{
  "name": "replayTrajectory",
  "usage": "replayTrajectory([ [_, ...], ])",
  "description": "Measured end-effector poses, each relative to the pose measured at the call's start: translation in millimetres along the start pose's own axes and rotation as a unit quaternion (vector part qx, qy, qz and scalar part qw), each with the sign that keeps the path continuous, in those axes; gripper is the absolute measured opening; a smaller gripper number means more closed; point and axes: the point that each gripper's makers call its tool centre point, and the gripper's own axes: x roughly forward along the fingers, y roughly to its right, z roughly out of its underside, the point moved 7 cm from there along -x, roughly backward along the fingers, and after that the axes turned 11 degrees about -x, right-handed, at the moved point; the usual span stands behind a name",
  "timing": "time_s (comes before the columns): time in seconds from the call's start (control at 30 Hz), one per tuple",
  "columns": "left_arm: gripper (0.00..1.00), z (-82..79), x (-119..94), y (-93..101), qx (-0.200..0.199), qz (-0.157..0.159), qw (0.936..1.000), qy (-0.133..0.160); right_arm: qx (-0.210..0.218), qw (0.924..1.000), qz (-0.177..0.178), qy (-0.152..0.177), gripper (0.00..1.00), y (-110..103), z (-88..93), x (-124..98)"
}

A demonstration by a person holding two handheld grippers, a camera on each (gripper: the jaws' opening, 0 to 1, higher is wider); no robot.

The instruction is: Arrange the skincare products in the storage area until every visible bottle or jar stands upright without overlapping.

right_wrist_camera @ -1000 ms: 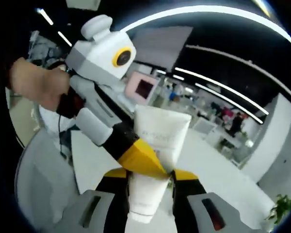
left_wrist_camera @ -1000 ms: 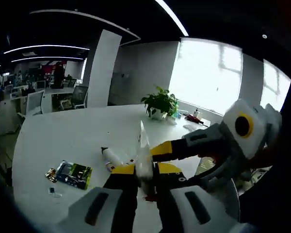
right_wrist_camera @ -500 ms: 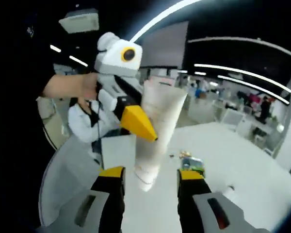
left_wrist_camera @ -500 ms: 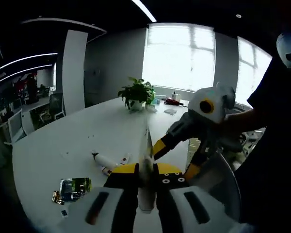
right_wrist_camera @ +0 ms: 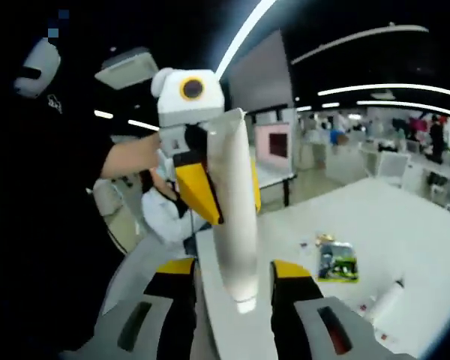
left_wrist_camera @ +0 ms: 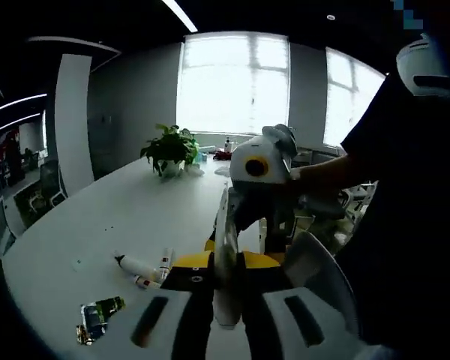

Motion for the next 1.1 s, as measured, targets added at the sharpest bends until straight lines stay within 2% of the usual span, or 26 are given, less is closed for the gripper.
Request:
replayTrajectory([
  [0.1,0.08,-1.6,2,0.1,-0.004,0.009,0.9999,-0.003,-0.003,1.0,0.005,-0.005,0.22,2,0.6,-2],
  [0.27,0.08,-1.0,5,0.5,-0.008,0.016,0.9998,-0.006,0.005,0.9998,0.012,0.013,0.18,5,-5.4,-3],
  [0.37,0.08,-0.2,8,0.6,-0.005,0.019,0.9997,-0.012,-0.012,0.9999,0.0,0.008,0.14,2,-6.3,-1],
  [0.43,0.08,1.6,11,0.1,-0.004,0.021,0.9996,-0.021,-0.039,0.9993,0.0,-0.003,0.13,3,-3.3,0],
  [0.47,0.08,2.6,13,1.7,-0.001,0.021,0.9995,-0.024,-0.065,0.9978,0.002,-0.007,0.12,4,-2.2,1],
  [0.53,0.09,4.6,13,2.3,0.003,0.025,0.9993,-0.028,-0.059,0.9982,-0.003,-0.002,0.1,4,1.5,0],
  [0.63,0.09,6.0,12,2.1,-0.003,0.029,0.9992,-0.027,-0.054,0.9982,-0.007,0.024,0.07,4,6.9,-1],
  [0.83,0.1,14.9,17,2.4,0.008,0.034,0.9984,-0.043,-0.059,0.998,-0.014,0.02,0.05,3,16.5,2],
  [1.1,0.17,17.4,22,-7.5,-0.015,0.025,0.9994,-0.017,-0.046,0.9983,-0.015,0.032,0.04,9,24.9,2],
])
